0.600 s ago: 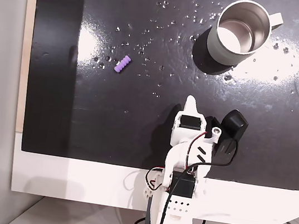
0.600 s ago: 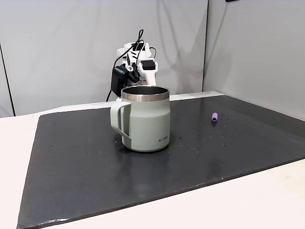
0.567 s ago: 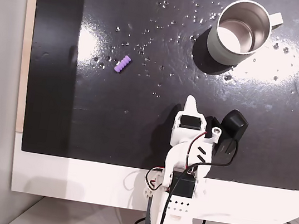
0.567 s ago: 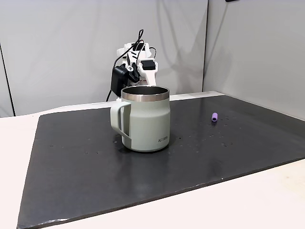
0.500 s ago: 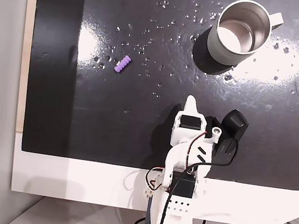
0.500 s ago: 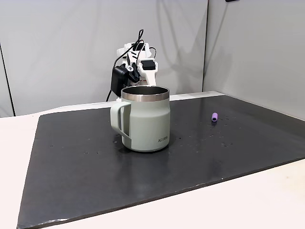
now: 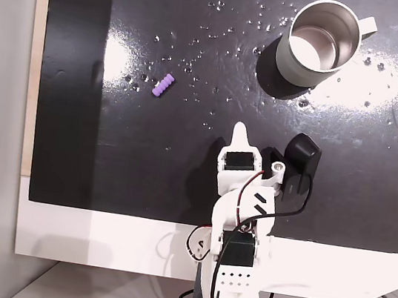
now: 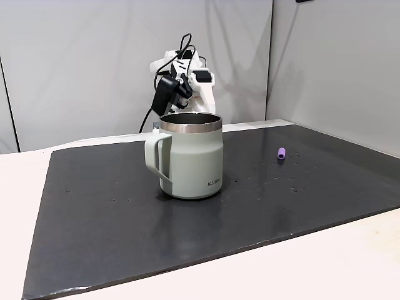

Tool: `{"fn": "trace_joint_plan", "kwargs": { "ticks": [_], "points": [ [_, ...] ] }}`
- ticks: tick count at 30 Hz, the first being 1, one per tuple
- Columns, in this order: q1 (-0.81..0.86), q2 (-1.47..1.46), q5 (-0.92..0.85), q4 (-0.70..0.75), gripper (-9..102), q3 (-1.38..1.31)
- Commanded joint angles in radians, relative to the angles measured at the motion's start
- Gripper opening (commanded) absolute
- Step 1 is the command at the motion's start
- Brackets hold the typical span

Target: Grasp a pengrip and put it in the cup.

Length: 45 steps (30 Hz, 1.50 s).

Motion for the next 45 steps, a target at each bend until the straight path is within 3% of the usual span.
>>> {"fn": "trace_joint_plan", "kwargs": {
  "ticks": [1, 9, 18, 30, 45],
  "points": [
    [-0.04, -0.242, -0.012, 0.014, 0, -0.233],
    [-0.167, -0.755, -0.048, 0.138, 0, -0.73],
    [-0.281, -1.157, -0.081, 0.328, 0, -1.089],
    [-0.321, -1.485, -0.075, 0.391, 17, -1.284],
    [-0.419, -1.764, -0.081, 0.394, 18, -1.513]
  ]
}}
